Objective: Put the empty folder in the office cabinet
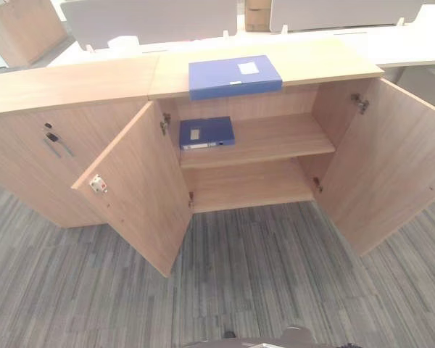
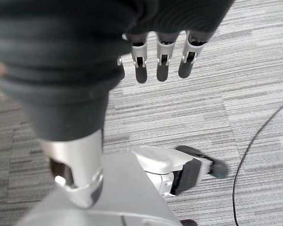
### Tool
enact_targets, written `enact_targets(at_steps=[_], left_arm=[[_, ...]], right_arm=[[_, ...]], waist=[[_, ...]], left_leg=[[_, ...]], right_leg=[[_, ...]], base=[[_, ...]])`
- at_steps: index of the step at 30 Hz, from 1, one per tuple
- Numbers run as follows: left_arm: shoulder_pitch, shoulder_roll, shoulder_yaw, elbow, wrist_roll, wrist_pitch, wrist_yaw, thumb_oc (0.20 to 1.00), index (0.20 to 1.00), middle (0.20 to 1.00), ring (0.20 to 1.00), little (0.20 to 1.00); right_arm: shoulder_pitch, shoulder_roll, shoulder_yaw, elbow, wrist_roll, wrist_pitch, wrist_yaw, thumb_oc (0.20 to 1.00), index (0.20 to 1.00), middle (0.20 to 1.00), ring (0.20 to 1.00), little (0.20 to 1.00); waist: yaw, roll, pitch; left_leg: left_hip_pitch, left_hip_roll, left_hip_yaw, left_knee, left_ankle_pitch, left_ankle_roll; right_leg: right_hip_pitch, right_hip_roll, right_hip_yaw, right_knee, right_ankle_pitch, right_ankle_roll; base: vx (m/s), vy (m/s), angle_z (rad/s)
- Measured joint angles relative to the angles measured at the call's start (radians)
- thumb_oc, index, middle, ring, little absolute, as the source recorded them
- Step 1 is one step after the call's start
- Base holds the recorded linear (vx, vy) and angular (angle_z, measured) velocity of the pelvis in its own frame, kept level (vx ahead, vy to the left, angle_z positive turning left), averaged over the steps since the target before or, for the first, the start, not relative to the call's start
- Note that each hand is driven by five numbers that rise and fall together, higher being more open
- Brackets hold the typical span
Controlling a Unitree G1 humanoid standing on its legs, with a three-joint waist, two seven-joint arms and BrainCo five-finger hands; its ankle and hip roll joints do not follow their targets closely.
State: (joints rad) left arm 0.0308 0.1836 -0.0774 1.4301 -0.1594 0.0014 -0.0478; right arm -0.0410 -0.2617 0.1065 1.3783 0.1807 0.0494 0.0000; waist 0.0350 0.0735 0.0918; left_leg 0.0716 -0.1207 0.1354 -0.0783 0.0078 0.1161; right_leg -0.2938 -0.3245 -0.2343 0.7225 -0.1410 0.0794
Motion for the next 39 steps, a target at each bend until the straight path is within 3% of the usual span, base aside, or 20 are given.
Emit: enact_targets(at_steps=[1, 2, 3, 4, 5, 6, 7, 9, 11, 13, 14, 17, 19, 22, 25, 26, 28, 32, 36, 39], left_arm=[[0.0, 0.0, 0.0, 0.0, 0.0, 0.0, 0.0, 1.0, 1.0, 1.0, 1.0, 1.0], [0.003, -0.005, 0.014, 0.012, -0.014, 0.0, 0.001, 1.0, 1.0, 1.0, 1.0, 1.0], [-0.014, 0.0, 0.033, 0.019, -0.021, -0.001, 0.005, 1.0, 1.0, 1.0, 1.0, 1.0], [-0.013, 0.01, 0.05, -0.02, -0.023, -0.003, 0.012, 1.0, 1.0, 1.0, 1.0, 1.0], [-0.001, 0.011, 0.065, -0.023, -0.024, -0.004, 0.017, 1.0, 1.0, 1.0, 1.0, 1.0], [0.0, 0.007, 0.07, -0.006, -0.024, -0.009, 0.019, 1.0, 1.0, 1.0, 1.0, 1.0], [0.0, 0.008, 0.066, -0.005, -0.022, -0.008, 0.019, 1.0, 1.0, 1.0, 1.0, 1.0], [0.007, 0.011, 0.067, 0.012, -0.018, -0.01, 0.019, 1.0, 1.0, 1.0, 1.0, 1.0], [0.025, -0.001, 0.038, 0.013, -0.017, -0.009, 0.018, 1.0, 1.0, 1.0, 1.0, 1.0], [0.053, 0.032, 0.068, 0.053, 0.0, -0.015, -0.014, 1.0, 1.0, 1.0, 1.0, 1.0], [0.049, 0.071, 0.077, 0.101, 0.018, -0.009, -0.004, 1.0, 1.0, 1.0, 1.0, 1.0], [0.1, 0.075, 0.077, 0.083, 0.018, -0.009, -0.002, 1.0, 1.0, 1.0, 1.0, 1.0], [0.092, 0.055, 0.077, 0.063, 0.017, -0.01, -0.004, 1.0, 1.0, 1.0, 1.0, 1.0], [0.041, 0.043, 0.068, 0.051, 0.017, -0.017, -0.003, 1.0, 1.0, 1.0, 1.0, 1.0], [0.043, 0.045, 0.069, 0.039, 0.017, -0.019, -0.005, 1.0, 1.0, 1.0, 1.0, 1.0], [0.04, 0.044, 0.068, 0.039, 0.018, -0.018, -0.005, 1.0, 1.0, 1.0, 1.0, 1.0], [0.041, 0.04, 0.065, 0.037, 0.018, -0.019, -0.005, 1.0, 1.0, 1.0, 1.0, 1.0], [0.047, 0.042, 0.047, 0.039, 0.019, -0.018, -0.005, 1.0, 1.0, 1.0, 1.0, 1.0], [0.04, 0.043, 0.043, 0.038, 0.019, -0.02, -0.004, 1.0, 1.0, 1.0, 1.0, 1.0], [-0.025, -0.05, -0.065, -0.082, 0.02, -0.026, 0.027, 1.0, 1.0, 1.0, 1.0, 1.0]], right_arm=[[0.0, 0.0, 0.0, 0.0, 0.0, 0.0, 0.0, 1.0, 1.0, 1.0, 1.0, 1.0], [-0.005, -0.008, -0.003, -0.004, 0.011, -0.002, 0.003, 1.0, 1.0, 1.0, 1.0, 1.0], [-0.007, 0.0, -0.002, -0.009, 0.031, -0.002, 0.007, 1.0, 1.0, 1.0, 1.0, 1.0], [0.011, 0.016, -0.022, -0.002, 0.038, -0.001, 0.013, 1.0, 1.0, 1.0, 1.0, 1.0], [0.014, 0.019, -0.03, -0.008, 0.038, -0.005, 0.014, 1.0, 1.0, 1.0, 1.0, 1.0], [0.026, 0.02, -0.031, -0.011, 0.038, -0.006, 0.01, 1.0, 1.0, 1.0, 1.0, 1.0], [0.025, 0.023, -0.031, -0.001, 0.038, -0.002, 0.01, 1.0, 1.0, 1.0, 1.0, 1.0], [0.044, 0.039, -0.032, 0.011, 0.038, 0.002, 0.011, 1.0, 1.0, 1.0, 1.0, 1.0], [0.055, 0.033, -0.036, 0.011, 0.038, 0.0, 0.011, 1.0, 1.0, 1.0, 1.0, 1.0], [0.058, 0.024, -0.047, 0.009, 0.039, -0.003, 0.019, 1.0, 1.0, 1.0, 1.0, 1.0], [0.061, 0.011, -0.045, 0.007, 0.039, -0.007, 0.019, 1.0, 1.0, 1.0, 1.0, 1.0], [0.055, -0.013, -0.024, -0.015, 0.043, -0.031, 0.021, 1.0, 1.0, 1.0, 1.0, 1.0], [0.055, -0.018, -0.018, -0.01, 0.07, -0.03, 0.022, 1.0, 1.0, 1.0, 1.0, 1.0], [0.029, -0.015, -0.002, 0.001, 0.077, -0.026, 0.026, 1.0, 1.0, 1.0, 1.0, 1.0], [0.017, -0.012, 0.0, 0.004, 0.077, -0.03, 0.025, 1.0, 1.0, 1.0, 1.0, 1.0], [0.014, -0.016, -0.003, 0.004, 0.077, -0.03, 0.02, 1.0, 1.0, 1.0, 1.0, 1.0], [0.008, -0.02, -0.002, 0.008, 0.077, -0.03, 0.014, 1.0, 1.0, 1.0, 1.0, 1.0], [0.001, -0.018, -0.003, 0.007, 0.077, -0.03, 0.01, 1.0, 1.0, 1.0, 1.0, 1.0], [0.015, -0.015, -0.001, 0.008, 0.077, -0.041, 0.01, 1.0, 1.0, 1.0, 1.0, 1.0], [0.044, 0.013, 0.017, 0.002, 0.077, -0.04, -0.003, 1.0, 1.0, 1.0, 1.0, 1.0]], waist=[[0.0, 0.0, 0.0], [-0.019, 0.022, 0.014], [-0.039, 0.016, 0.025], [-0.038, -0.005, 0.038], [-0.039, -0.014, 0.039], [-0.053, -0.019, 0.038], [-0.06, -0.034, 0.041], [-0.065, -0.081, 0.037], [-0.067, -0.08, 0.017], [-0.054, -0.086, 0.006], [-0.051, -0.095, -0.005], [-0.034, -0.087, -0.009], [-0.031, -0.075, -0.012], [-0.043, -0.107, 0.011], [-0.038, -0.161, 0.02], [-0.039, -0.162, 0.022], [-0.037, -0.15, 0.039], [-0.023, -0.107, 0.059], [-0.036, -0.1, 0.062], [-0.07, -0.075, 0.048]], left_leg=[[0.0, 0.0, 0.0, 0.0, 0.0, 0.0], [0.011, 0.019, -0.015, 0.002, 0.018, 0.0], [0.02, 0.025, -0.038, 0.002, 0.02, -0.004], [0.049, 0.03, -0.06, 0.009, -0.013, -0.058], [0.05, 0.036, -0.074, 0.02, -0.04, -0.083], [0.047, 0.056, -0.09, 0.028, -0.069, -0.061], [0.063, 0.057, -0.093, 0.022, -0.076, -0.071], [0.117, 0.076, -0.12, 0.001, -0.086, -0.077], [0.153, 0.137, -0.137, 0.007, -0.105, -0.121], [0.143, 0.181, -0.14, 0.106, -0.111, -0.147], [0.112, 0.197, -0.142, 0.214, -0.092, -0.179], [0.042, 0.224, -0.144, 0.414, -0.112, -0.235], [-0.049, 0.232, -0.153, 0.534, -0.118, -0.244], [-0.214, 0.238, -0.148, 0.714, -0.09, -0.234], [-0.219, 0.233, -0.086, 0.417, -0.073, -0.232], [-0.207, 0.224, -0.092, 0.237, -0.019, -0.239], [-0.22, 0.195, -0.129, 0.055, 0.062, -0.242], [-0.259, 0.154, -0.143, 0.003, 0.137, -0.227], [-0.19, 0.141, -0.141, 0.028, 0.134, -0.222], [-0.081, 0.144, -0.138, -0.01, 0.113, -0.184]], right_leg=[[0.0, 0.0, 0.0, 0.0, 0.0, 0.0], [0.034, 0.044, -0.001, -0.238, 0.014, 0.015], [0.032, 0.058, -0.002, -0.365, 0.045, 0.029], [0.008, 0.083, 0.039, -0.393, 0.077, 0.046], [0.006, 0.113, 0.081, -0.44, 0.09, 0.058], [0.038, 0.161, 0.163, -0.601, 0.105, 0.082], [0.046, 0.179, 0.207, -0.658, 0.122, 0.089], [0.049, 0.199, 0.221, -0.586, 0.155, 0.031], [0.063, 0.241, 0.159, -0.557, 0.173, 0.005], [0.134, 0.287, 0.128, -0.624, 0.208, -0.051], [0.219, 0.308, 0.116, -0.744, 0.239, -0.09], [0.303, 0.348, 0.139, -0.807, 0.248, -0.153], [0.32, 0.363, 0.129, -0.807, 0.233, -0.166], [0.337, 0.366, 0.119, -0.806, 0.197, -0.176], [0.352, 0.358, 0.138, -0.813, 0.17, -0.141], [0.353, 0.364, 0.137, -0.806, 0.168, -0.146], [0.375, 0.386, 0.149, -0.807, 0.163, -0.14], [0.377, 0.426, 0.174, -0.807, 0.169, -0.162], [0.398, 0.413, 0.178, -0.806, 0.163, -0.163], [0.401, 0.408, 0.195, -0.806, 0.158, -0.157]], base=[[0.1, -0.098, 0.15], [0.26, -0.237, 0.63], [0.37, -0.316, 0.66], [0.5, -0.417, 0.54], [0.33, -0.275, 0.37], [0.32, -0.294, 0.43], [0.29, -0.297, 0.62], [0.31, -0.335, 0.59], [0.26, -0.339, 0.34], [0.26, -0.336, 0.2], [0.29, -0.383, 0.04], [0.15, -0.242, -0.2], [0.1, -0.261, -0.02], [0.15, -0.129, 0.13], [0.13, -0.005, -0.21], [0.12, 0.012, -0.13], [0.12, 0.015, -0.14], [0.11, 0.047, -0.42], [0.12, 0.101, -0.26], [0.07, 0.075, 0.09]])
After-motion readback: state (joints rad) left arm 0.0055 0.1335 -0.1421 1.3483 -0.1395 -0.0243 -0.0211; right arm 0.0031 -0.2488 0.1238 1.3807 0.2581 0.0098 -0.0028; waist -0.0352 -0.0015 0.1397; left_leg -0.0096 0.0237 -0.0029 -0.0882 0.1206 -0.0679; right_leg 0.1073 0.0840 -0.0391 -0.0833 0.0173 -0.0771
